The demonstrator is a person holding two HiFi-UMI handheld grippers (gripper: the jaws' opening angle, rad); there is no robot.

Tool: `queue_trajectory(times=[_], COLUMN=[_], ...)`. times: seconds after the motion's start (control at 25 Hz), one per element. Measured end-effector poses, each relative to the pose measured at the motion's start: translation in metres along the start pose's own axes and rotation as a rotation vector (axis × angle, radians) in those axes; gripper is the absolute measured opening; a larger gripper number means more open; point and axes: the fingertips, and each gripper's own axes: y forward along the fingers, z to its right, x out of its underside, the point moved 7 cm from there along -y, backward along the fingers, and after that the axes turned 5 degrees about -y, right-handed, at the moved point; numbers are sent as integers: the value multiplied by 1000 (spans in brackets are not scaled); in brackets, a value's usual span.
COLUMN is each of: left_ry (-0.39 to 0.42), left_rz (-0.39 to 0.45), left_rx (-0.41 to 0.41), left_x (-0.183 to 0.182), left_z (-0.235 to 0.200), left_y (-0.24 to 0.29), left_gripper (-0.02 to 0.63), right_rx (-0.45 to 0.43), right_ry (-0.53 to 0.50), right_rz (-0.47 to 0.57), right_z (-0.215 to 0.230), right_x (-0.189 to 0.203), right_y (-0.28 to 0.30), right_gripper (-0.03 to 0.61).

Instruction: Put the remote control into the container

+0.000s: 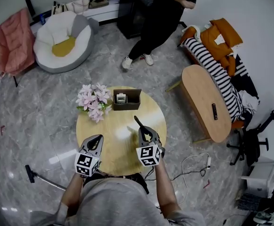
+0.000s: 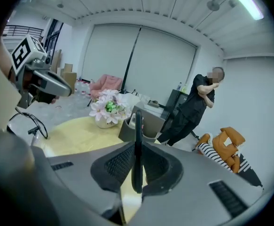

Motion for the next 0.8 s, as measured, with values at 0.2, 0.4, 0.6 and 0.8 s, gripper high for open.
queue_trajectory(times=[0.2, 0.4, 0.6, 0.8], left_ry=[6, 7, -1, -9], left_rz=[13, 31, 33, 27], left_rx=[-10, -20, -37, -56], left_x=[-6, -13, -15, -15], left_z=[-3, -4, -8, -13], left_y=[1, 2, 3, 5], left_gripper=[8, 8, 8, 7], right_rx=[58, 104, 113, 125], right_ry=[52, 90, 132, 168], right_rz=[116, 239, 322, 385], right_z=[14, 24, 32, 42], right_x=[-24, -42, -58, -71], right_y=[-6, -12, -10, -1], right_gripper=[51, 51, 51, 51])
